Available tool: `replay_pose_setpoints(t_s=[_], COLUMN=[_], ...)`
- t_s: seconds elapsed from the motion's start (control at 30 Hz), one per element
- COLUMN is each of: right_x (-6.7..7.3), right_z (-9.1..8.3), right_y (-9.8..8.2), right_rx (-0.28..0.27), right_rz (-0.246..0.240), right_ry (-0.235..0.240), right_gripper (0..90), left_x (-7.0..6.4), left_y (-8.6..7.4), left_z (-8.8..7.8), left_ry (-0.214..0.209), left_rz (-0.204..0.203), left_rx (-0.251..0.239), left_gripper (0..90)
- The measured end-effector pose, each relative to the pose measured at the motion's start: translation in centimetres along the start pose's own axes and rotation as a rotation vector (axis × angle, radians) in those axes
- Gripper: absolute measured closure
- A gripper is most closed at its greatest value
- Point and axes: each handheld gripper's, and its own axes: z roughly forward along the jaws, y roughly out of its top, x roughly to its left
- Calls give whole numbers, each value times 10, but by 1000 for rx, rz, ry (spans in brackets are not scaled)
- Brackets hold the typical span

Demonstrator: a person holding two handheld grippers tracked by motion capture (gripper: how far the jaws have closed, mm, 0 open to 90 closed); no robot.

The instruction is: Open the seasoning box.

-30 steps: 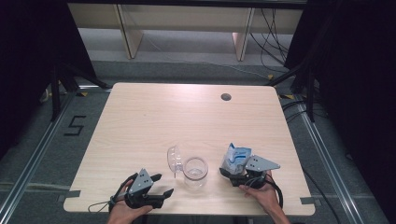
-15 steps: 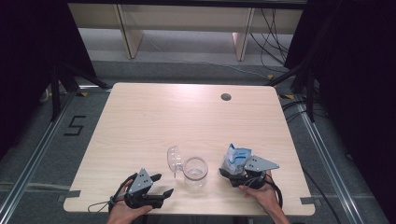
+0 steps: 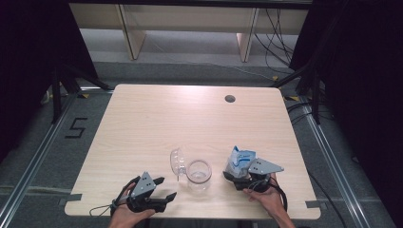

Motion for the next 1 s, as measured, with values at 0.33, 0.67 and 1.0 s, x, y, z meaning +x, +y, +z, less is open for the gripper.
replay_pose_setpoints(t_s=[0.33, 0.67, 1.0], right_x=[5, 11, 17], right_z=[-1, -5, -9], right_y=[2, 14, 26], right_rx=[-2, 3, 13], right_rz=[-17, -114, -183], right_ry=[-57, -143, -243], right_gripper=[416, 419, 419], left_x=[1, 1, -1], left_y=[0, 1, -2], left_z=[-1, -2, -5], left_ry=[2, 10, 13], left_rz=[-11, -27, -41], left_rx=[5, 2, 6], left_gripper=[292, 249, 212])
